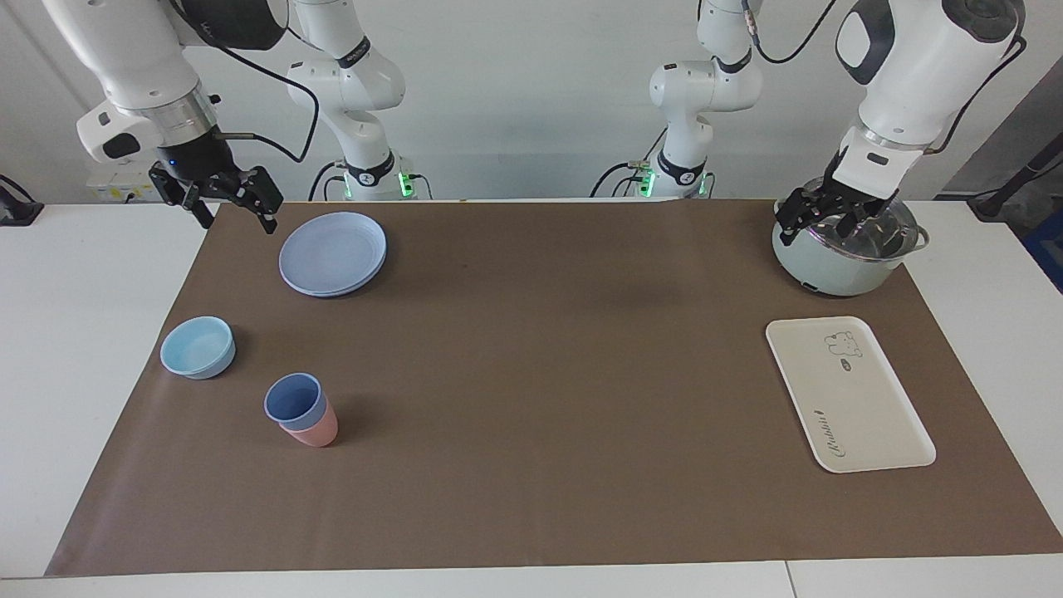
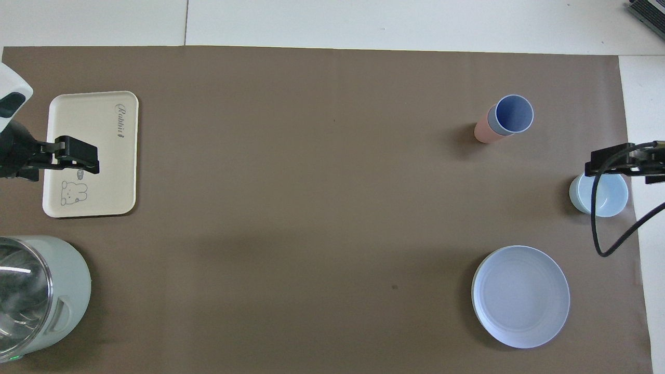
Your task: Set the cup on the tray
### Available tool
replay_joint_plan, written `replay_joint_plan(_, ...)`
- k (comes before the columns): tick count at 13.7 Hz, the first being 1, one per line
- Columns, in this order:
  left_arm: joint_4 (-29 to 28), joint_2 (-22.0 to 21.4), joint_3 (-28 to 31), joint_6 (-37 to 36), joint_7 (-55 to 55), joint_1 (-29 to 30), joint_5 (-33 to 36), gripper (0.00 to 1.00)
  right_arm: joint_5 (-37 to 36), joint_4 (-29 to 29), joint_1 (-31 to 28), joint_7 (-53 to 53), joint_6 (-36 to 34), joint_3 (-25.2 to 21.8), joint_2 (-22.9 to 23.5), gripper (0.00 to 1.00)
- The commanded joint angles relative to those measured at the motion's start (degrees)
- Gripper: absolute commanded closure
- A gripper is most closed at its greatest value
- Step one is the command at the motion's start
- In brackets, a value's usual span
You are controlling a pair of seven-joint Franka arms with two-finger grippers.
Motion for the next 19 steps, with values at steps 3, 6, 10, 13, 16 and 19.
replay_joint_plan(3,-2.29,-1.89,-0.11,0.88,0.51,0.65,-0.91,0.0,0.06,-0.49,-0.2,-0.74,-0.28,0.2,-0.67,0.0)
replay_joint_plan(6,-2.29,-1.89,-0.11,0.88,0.51,0.65,-0.91,0.0,0.49,-2.23,-0.28,-4.23,3.65,0.2,-0.85,0.0)
replay_joint_plan(10,-2.29,-1.89,-0.11,0.88,0.51,0.65,-0.91,0.0,5.58,-8.99,-2.65,-30.13,16.91,-0.07,-0.93,0.0)
replay_joint_plan(13,-2.29,-1.89,-0.11,0.88,0.51,0.65,-0.91,0.0,14.26,-15.06,-5.72,-50.77,28.07,-0.07,0.29,0.0)
replay_joint_plan(16,-2.29,-1.89,-0.11,0.88,0.51,0.65,-0.91,0.0,26.64,-17.89,-9.58,-72.29,33.64,-0.07,3.79,0.0)
replay_joint_plan(19,-2.21,-1.89,-0.11,0.88,0.51,0.65,-0.91,0.0,44.56,-17.63,-13.2,-95.52,35.48,-0.07,10.82,0.0)
